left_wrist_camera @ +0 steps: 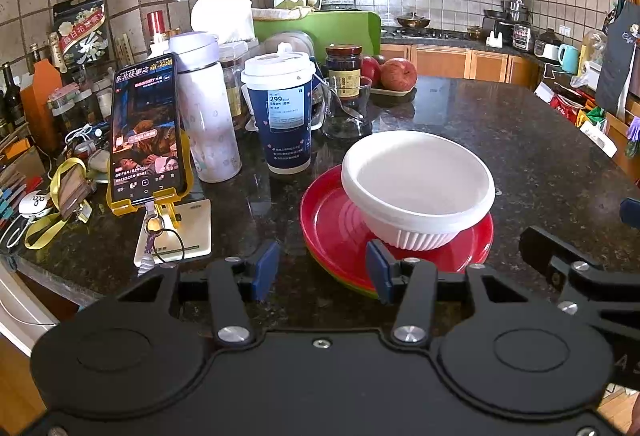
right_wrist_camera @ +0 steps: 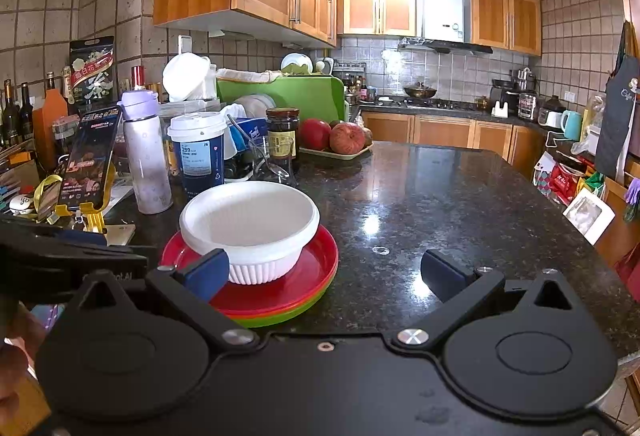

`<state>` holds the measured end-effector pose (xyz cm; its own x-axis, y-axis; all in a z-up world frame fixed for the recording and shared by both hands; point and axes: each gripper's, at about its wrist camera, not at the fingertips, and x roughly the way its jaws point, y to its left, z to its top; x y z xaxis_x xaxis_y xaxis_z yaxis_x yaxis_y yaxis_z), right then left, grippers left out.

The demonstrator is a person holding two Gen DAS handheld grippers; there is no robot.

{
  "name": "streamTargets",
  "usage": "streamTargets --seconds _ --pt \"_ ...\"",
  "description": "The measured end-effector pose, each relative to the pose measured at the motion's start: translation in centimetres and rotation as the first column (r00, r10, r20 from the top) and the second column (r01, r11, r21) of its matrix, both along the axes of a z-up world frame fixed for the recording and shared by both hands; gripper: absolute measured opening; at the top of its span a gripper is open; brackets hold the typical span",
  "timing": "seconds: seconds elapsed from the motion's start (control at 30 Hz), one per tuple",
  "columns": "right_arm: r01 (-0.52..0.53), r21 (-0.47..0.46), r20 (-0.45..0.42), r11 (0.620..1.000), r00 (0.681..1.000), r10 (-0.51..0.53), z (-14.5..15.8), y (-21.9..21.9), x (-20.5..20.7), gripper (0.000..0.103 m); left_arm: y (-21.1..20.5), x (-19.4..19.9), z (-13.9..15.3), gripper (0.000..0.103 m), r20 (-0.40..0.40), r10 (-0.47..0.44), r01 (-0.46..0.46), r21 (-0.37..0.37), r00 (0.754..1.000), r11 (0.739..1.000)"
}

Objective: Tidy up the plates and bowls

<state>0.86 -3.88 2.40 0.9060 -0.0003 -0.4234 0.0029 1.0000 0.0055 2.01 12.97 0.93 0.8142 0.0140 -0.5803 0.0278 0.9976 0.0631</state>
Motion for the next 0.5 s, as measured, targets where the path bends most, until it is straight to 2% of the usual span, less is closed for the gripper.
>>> streamTargets --seconds 0.5 --pt "-0.016 0.007 -0.01 1.0 1.0 0.016 -0.07 0.05 0.85 0.103 0.31 0.36 0.01 0.056 -0.003 0.01 -0.01 0.002 1.0 1.0"
